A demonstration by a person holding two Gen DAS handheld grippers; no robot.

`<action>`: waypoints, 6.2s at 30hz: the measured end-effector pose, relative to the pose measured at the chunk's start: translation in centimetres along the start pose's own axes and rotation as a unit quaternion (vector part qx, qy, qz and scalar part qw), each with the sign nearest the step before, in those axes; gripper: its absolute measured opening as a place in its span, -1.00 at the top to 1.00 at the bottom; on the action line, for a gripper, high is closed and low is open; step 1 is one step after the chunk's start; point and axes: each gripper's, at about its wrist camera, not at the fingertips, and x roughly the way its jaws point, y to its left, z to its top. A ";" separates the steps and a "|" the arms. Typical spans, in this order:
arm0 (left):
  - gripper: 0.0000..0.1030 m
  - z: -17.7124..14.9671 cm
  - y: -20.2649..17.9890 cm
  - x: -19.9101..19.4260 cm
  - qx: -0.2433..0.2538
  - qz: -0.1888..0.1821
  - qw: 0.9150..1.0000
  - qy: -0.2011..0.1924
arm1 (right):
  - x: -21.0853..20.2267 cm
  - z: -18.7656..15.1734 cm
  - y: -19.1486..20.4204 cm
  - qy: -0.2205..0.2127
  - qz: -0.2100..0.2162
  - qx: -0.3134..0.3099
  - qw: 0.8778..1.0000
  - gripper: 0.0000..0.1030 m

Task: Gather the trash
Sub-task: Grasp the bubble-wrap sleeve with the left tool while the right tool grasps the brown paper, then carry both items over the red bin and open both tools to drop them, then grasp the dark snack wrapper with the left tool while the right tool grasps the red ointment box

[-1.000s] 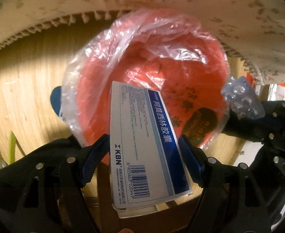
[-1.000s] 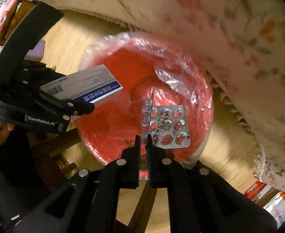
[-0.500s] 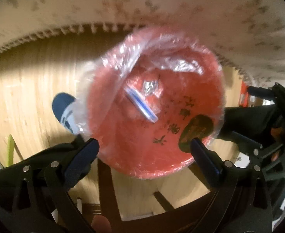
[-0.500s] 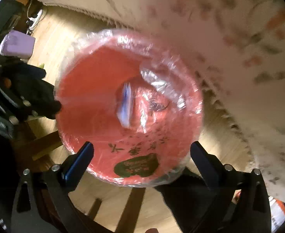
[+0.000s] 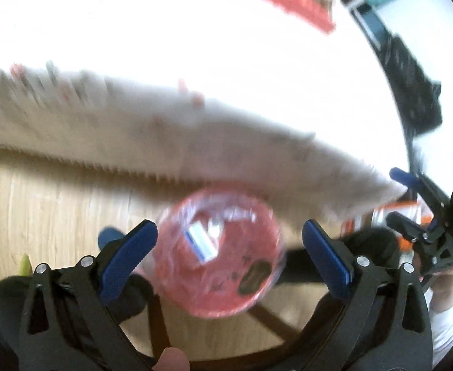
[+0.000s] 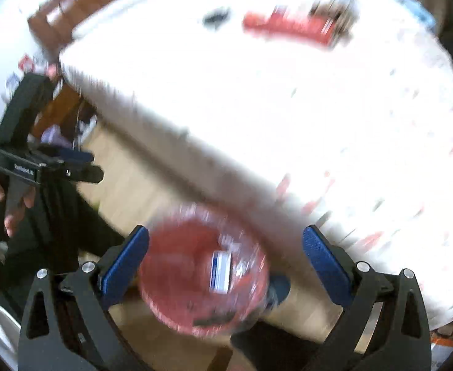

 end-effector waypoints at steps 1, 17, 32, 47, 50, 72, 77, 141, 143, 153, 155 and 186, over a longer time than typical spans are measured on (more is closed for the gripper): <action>-0.89 0.9 0.0 -1.1 -0.007 0.001 1.000 -0.018 | -0.7 0.6 -0.6 -0.014 -0.004 0.004 1.000 -0.90; -0.89 13.6 1.1 -2.6 -0.095 0.094 0.984 -0.117 | -1.8 12.3 -10.1 -0.097 -0.039 0.142 0.984 -0.91; -0.89 20.2 3.8 0.7 -0.161 0.166 0.962 -0.145 | 3.4 20.6 -11.3 -0.086 -0.081 0.137 0.983 -0.91; 0.19 20.7 3.5 1.6 -0.162 0.161 0.955 -0.190 | 10.2 25.7 -13.2 -0.052 -0.115 0.164 0.978 -0.91; 0.59 20.3 3.4 1.3 -0.161 0.144 0.957 -0.192 | 11.6 25.9 -13.7 -0.041 -0.117 0.180 0.976 -0.90; 0.63 11.1 -1.9 -7.8 -0.059 0.026 0.967 -0.245 | -1.6 21.0 -8.8 -0.148 -0.078 0.105 0.980 0.01; 0.63 7.2 -4.2 -10.9 -0.012 0.019 0.966 -0.257 | -7.9 16.9 -5.8 -0.188 -0.053 0.084 0.977 0.01; 0.63 -11.8 2.3 13.7 0.018 0.022 0.974 0.223 | 11.8 -11.3 5.0 0.224 0.021 -0.012 0.974 0.01; 0.63 -12.1 2.5 14.7 0.010 0.021 0.973 0.231 | 13.1 -11.8 4.9 0.240 0.023 -0.016 0.970 0.01; -0.26 -12.5 4.1 17.8 -0.010 0.021 0.965 0.262 | 18.0 -13.6 4.6 0.302 0.014 -0.039 0.952 -0.43; -0.88 -12.4 4.3 17.3 -0.012 0.021 0.969 0.245 | 18.1 -13.7 4.4 0.296 0.009 -0.035 0.954 -0.91; -0.89 9.8 -3.5 -3.5 0.141 0.135 0.972 -0.132 | -0.2 8.3 -2.4 -0.058 -0.040 -0.117 0.991 -0.91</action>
